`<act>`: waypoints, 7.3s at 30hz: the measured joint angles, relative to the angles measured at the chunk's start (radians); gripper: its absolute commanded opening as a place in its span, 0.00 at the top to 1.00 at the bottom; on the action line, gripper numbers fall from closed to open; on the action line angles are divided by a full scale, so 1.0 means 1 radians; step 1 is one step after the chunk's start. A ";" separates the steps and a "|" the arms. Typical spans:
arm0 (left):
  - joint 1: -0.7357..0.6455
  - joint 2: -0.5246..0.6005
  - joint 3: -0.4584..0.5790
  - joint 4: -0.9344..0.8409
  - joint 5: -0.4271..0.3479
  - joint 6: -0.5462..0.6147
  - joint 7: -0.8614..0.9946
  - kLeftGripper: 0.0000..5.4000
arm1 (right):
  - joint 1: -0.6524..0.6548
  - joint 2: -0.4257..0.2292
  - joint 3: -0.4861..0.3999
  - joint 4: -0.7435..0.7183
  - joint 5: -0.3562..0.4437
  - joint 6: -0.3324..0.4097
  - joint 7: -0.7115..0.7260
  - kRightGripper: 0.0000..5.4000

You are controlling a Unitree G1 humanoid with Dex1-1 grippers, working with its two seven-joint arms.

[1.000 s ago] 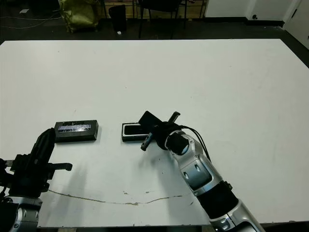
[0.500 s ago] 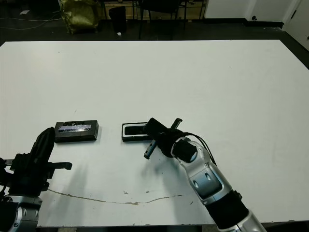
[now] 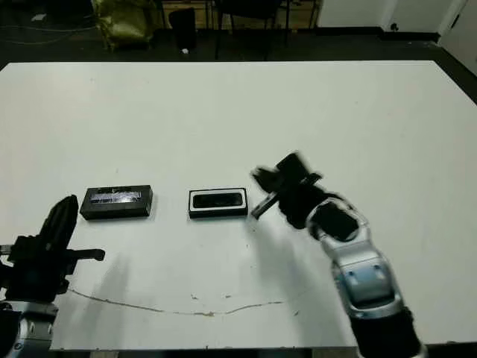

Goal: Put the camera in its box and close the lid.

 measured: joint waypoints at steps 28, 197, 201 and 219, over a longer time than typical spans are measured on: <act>-1.056 0.948 -0.300 0.686 0.119 0.308 -1.164 0.45 | 0.278 -0.095 -0.377 -0.151 0.713 0.232 -0.078 1.00; -1.244 0.673 -0.401 1.149 0.407 0.204 -1.417 0.59 | 0.412 -0.211 -0.294 -0.245 0.794 0.252 -0.323 1.00; -1.266 0.672 -0.448 1.110 0.429 0.221 -1.424 0.59 | 0.410 -0.209 -0.282 -0.240 0.783 0.249 -0.315 1.00; -1.295 0.518 -0.565 0.977 0.423 0.389 -1.366 0.59 | 0.403 -0.197 -0.272 -0.265 0.809 0.252 -0.348 1.00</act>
